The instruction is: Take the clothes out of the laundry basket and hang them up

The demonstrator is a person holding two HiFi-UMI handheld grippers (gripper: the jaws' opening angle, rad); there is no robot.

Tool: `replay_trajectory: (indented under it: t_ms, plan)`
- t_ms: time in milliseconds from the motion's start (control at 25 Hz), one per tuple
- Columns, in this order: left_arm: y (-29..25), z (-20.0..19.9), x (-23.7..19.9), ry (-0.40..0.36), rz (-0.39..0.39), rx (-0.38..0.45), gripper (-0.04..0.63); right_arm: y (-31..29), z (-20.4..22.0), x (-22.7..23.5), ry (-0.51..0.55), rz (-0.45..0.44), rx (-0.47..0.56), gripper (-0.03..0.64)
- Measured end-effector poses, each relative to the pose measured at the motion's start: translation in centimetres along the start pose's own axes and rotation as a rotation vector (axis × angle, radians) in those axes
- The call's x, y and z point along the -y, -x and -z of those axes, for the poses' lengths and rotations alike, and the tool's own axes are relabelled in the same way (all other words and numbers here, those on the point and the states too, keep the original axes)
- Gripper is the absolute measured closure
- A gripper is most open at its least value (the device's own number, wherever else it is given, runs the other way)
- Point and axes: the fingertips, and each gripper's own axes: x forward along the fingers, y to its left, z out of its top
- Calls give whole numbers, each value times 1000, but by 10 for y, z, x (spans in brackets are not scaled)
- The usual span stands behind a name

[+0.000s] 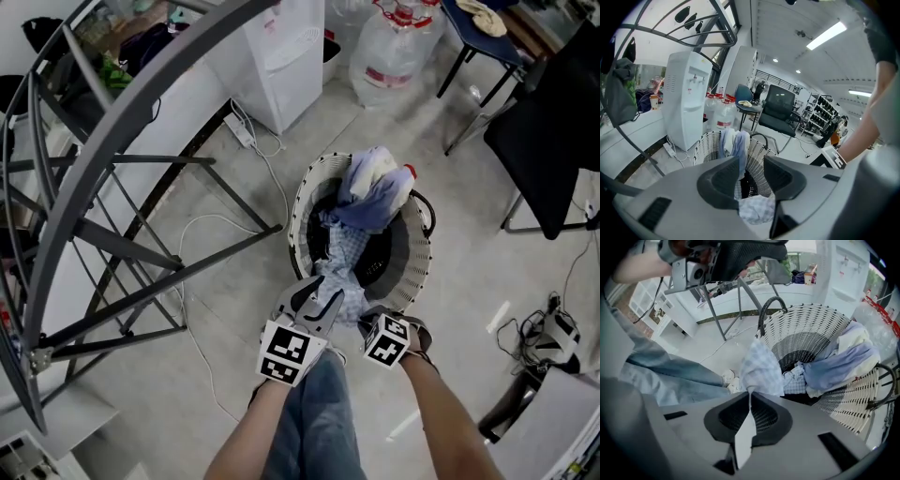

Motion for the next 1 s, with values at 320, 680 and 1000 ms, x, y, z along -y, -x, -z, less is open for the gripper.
replay_trajectory:
  t_ms: [320, 680, 1000]
  plan:
    - [6, -9, -6, 13, -19, 11, 428, 30, -14, -4, -67, 14, 111, 603]
    - [20, -27, -9, 11, -34, 26, 428, 91, -36, 2, -119, 104, 249, 603]
    - [40, -61, -9, 10, -54, 50, 428, 162, -57, 23, -129, 210, 323, 603]
